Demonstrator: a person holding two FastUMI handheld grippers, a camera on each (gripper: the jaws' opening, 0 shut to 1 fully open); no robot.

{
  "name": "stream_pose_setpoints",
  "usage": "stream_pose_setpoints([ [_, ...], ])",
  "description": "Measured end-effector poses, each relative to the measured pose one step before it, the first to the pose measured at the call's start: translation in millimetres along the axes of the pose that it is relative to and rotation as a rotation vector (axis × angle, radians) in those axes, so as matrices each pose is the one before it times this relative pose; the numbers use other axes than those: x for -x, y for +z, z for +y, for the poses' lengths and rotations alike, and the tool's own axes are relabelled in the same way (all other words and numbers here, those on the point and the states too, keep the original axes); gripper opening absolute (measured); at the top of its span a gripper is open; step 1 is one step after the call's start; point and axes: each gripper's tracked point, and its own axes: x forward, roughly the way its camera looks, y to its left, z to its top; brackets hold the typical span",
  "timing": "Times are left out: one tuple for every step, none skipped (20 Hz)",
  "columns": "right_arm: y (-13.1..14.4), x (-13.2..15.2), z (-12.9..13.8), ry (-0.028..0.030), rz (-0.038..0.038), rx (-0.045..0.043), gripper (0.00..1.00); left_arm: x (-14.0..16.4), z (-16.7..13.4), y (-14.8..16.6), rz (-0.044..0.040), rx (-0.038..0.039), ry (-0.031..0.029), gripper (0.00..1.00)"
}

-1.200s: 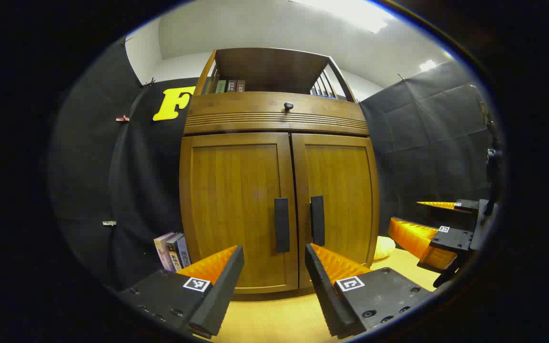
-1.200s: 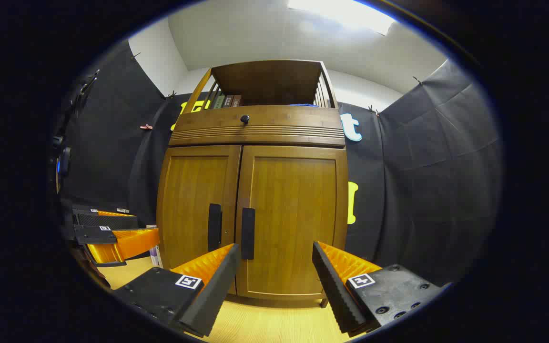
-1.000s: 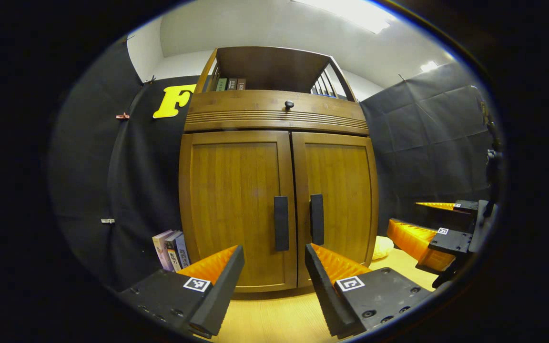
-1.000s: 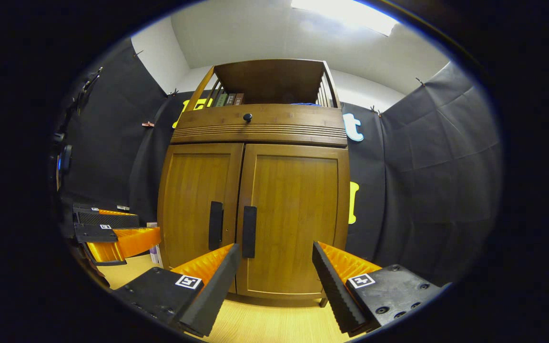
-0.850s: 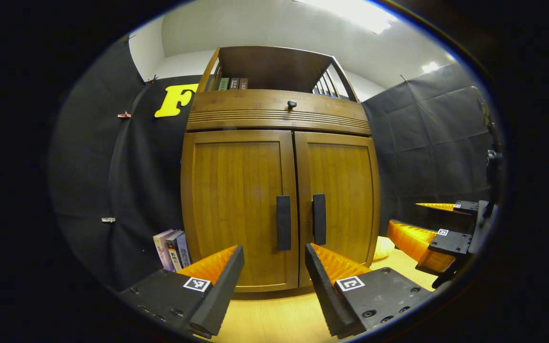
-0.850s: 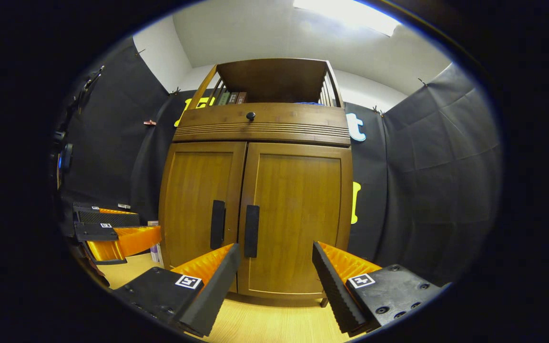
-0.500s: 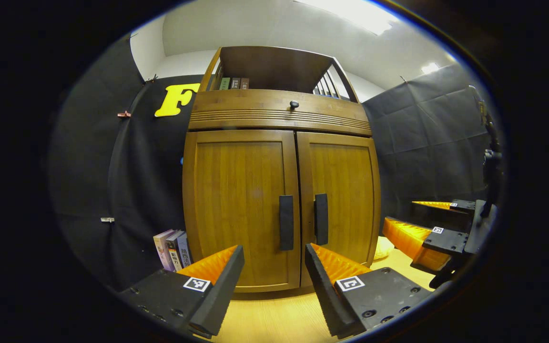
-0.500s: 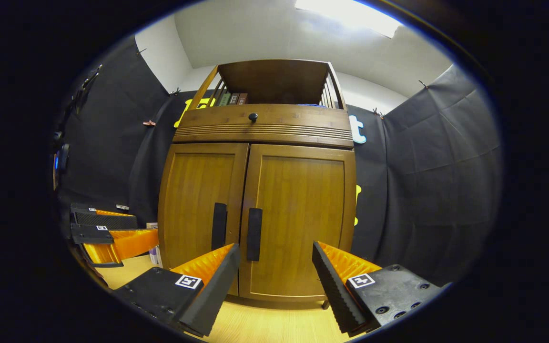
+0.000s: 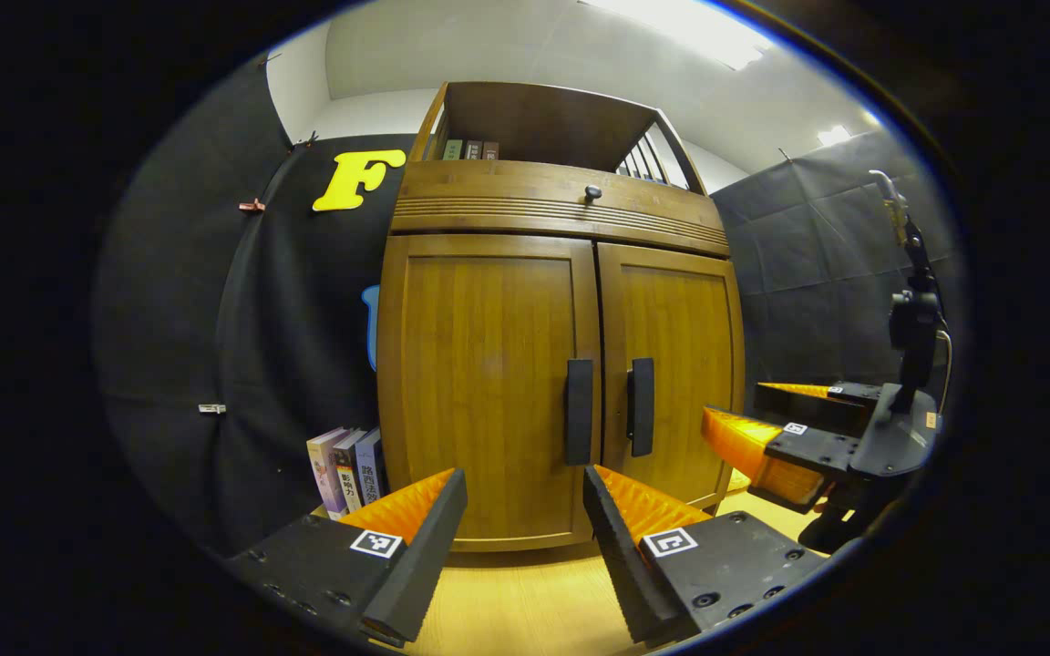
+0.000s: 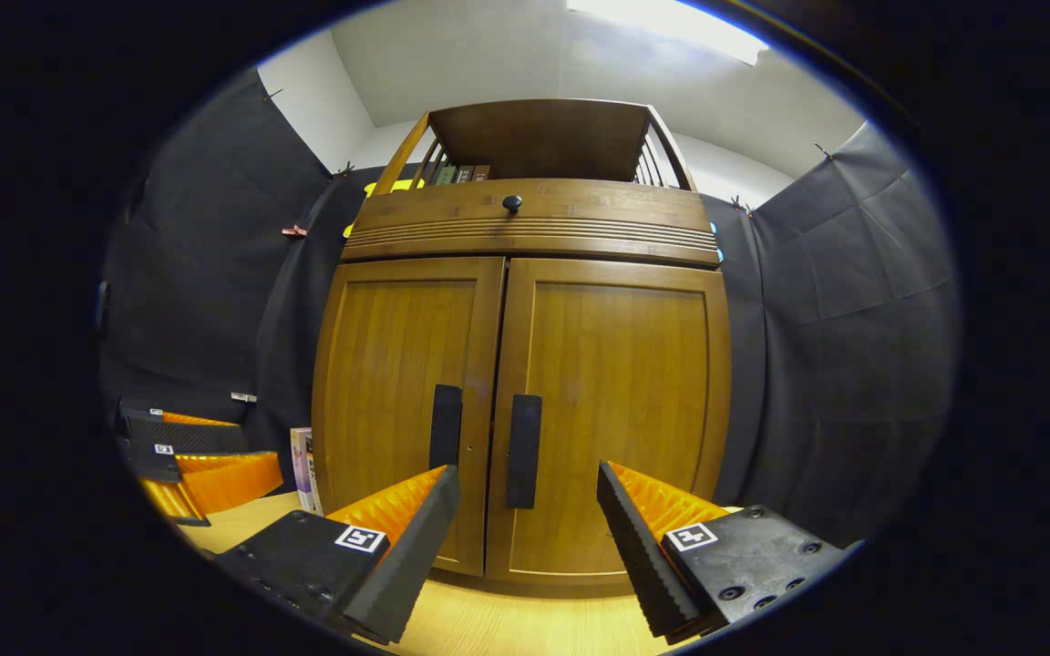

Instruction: Open the right door of the double-door shoe cabinet with the right hand, and open the left door with the left hand.

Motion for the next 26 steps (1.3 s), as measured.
stream_pose_setpoints([
  [-1.79,-7.51,3.18,-0.00191,-0.00108,-0.00185,0.95,0.4,3.69,-2.56,-0.00172,0.00058,0.00111,0.81],
  [-1.99,-7.18,3.21,-0.00054,-0.00103,-0.00252,0.95,-0.57,3.82,-1.56,-0.00112,0.00058,-0.00066,0.81],
  [-2.19,-8.44,1.85,-0.00449,-0.00137,-0.00481,0.95,0.47,3.25,-4.48,0.00339,0.00064,0.00049,0.81],
  [-3.67,-4.89,-0.43,-0.00645,0.00168,-0.00713,0.95,0.21,4.58,-2.86,0.00543,0.00043,0.00316,0.81],
  [-4.04,-9.59,2.64,-0.00384,0.00538,-0.01079,0.95,0.98,4.51,-3.86,0.00516,-0.00009,0.00368,0.81],
  [-3.92,-12.28,3.16,-0.0007,0.00551,-0.01321,0.95,1.07,5.44,-2.08,0.00192,-0.00111,0.00514,0.81],
  [-3.44,-11.76,2.54,-0.00082,0.00309,-0.01559,0.96,0.0,5.06,-1.66,-0.00257,-0.00166,0.00548,0.81],
  [-5.83,-10.9,-2.58,-0.01659,0.00904,-0.01313,0.94,-0.25,4.86,-1.61,-0.00235,-0.00289,0.00612,0.81],
  [-4.35,-9.7,-1.52,-0.01395,0.00415,-0.00958,0.93,-0.64,5.42,-2.37,-0.00002,-0.00403,0.00776,0.81],
  [-4.21,-9.49,-1.25,-0.01638,-0.00085,-0.00545,0.92,-0.24,5.16,-1.55,0.0032,-0.00534,0.00712,0.81],
  [-4.64,-9.22,-3.23,-0.02078,0.00131,-0.00229,0.92,-0.93,4.18,-3.8,0.00699,-0.00599,0.00777,0.81],
  [-5.4,-5.78,-4.42,-0.02018,0.00342,0.00016,0.92,0.16,5.12,-3.13,0.01079,-0.0079,0.01054,0.81],
  [-4.4,-5.92,-2.08,-0.00834,0.00718,0.00123,0.93,1.0,4.32,-3.71,0.01116,-0.01187,0.00884,0.81],
  [-4.02,-5.33,-3.07,-0.00908,0.00782,0.00047,0.92,0.39,3.37,-1.48,0.00294,-0.01031,0.00773,0.81],
  [-2.65,-4.56,-1.16,-0.00454,0.00455,-0.00072,0.88,0.66,1.65,-1.26,-0.00284,-0.00755,0.00532,0.79],
  [-2.36,-6.13,-0.18,0.00096,-0.00085,-0.00207,0.8,0.23,1.15,-0.61,-0.0037,-0.00361,0.00366,0.81],
  [-1.91,-5.81,1.46,0.0074,-0.00454,0.00037,0.86,0.44,0.51,-2.09,-0.00073,-0.00084,0.00092,0.81],
  [-2.39,-0.94,0.05,0.00275,0.00093,0.00236,0.86,1.18,-0.66,-2.16,0.00371,0.00125,-0.003,0.81],
  [-4.44,-3.93,-1.06,-0.0104,0.00373,0.00932,0.78,2.33,-1.05,-4.23,0.00643,0.00053,-0.00646,0.81],
  [-3.02,-2.45,-1.13,-0.00813,0.00126,0.012,0.6,2.13,0.36,-3.13,0.00953,-0.00077,-0.00283,0.81],
  [-0.13,2.18,4.08,0.01517,0.00576,-0.00119,0.54,2.24,1.92,-4.46,0.00989,-0.00118,0.00271,0.81],
  [-1.12,-0.02,-0.16,-0.0142,-0.00504,0.00926,0.4,1.98,2.84,-2.36,0.00691,-0.00014,0.00638,0.81],
  [0.29,0.69,-1.85,-0.01095,0.00278,0.00981,0.32,2.81,2.64,-1.14,0.00119,0.00057,0.00986,0.81],
  [0.57,-2.41,-1.15,-0.00484,0.00039,0.01367,0.36,2.34,2.77,0.65,-0.00509,0.00175,0.00857,0.81],
  [1.38,1.82,-0.11,0.00566,0.00261,0.00087,0.36,2.57,1.81,1.03,-0.00486,0.00491,0.00766,0.81],
  [-0.21,0.44,-0.04,0.01054,-0.00081,0.00461,0.28,3.02,1.23,0.56,0.00141,0.00186,0.00645,0.81],
])
